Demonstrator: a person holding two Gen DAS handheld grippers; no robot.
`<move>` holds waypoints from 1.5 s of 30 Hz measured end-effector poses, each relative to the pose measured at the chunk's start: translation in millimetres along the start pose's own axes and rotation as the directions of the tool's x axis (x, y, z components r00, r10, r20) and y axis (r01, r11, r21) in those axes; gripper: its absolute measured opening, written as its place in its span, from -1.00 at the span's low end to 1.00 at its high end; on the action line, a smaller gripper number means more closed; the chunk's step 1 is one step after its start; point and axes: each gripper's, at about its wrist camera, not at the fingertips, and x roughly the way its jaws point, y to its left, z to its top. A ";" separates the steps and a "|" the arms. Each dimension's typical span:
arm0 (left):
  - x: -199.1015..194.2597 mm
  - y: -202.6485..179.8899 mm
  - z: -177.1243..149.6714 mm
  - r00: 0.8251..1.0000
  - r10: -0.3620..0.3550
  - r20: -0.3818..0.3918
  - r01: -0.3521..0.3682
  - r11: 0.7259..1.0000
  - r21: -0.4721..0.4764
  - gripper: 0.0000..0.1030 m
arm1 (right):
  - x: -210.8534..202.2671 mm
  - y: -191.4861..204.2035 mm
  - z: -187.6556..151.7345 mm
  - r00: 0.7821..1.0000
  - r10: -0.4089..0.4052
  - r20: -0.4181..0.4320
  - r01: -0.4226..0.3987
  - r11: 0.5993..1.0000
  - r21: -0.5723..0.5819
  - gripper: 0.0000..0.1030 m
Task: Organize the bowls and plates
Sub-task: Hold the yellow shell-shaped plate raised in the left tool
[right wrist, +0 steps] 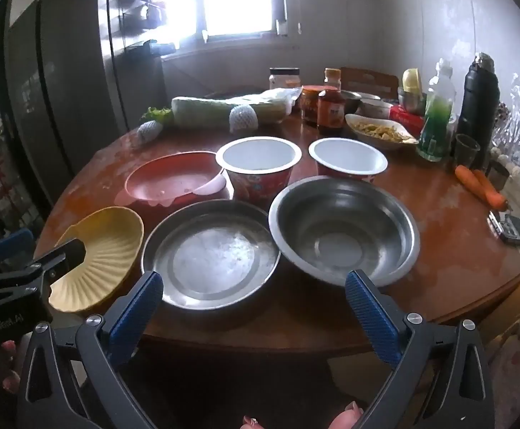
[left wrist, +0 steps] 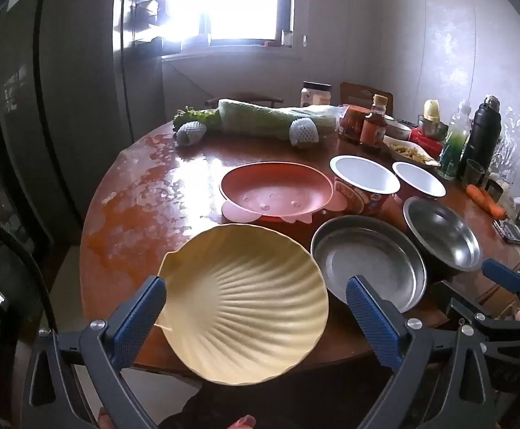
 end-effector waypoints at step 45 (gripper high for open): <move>7.6 8.4 0.6 1.000 0.018 -0.020 -0.018 1.000 0.007 0.97 | -1.4 -12.1 -1.3 0.999 0.048 -0.026 -0.047 0.997 0.055 0.97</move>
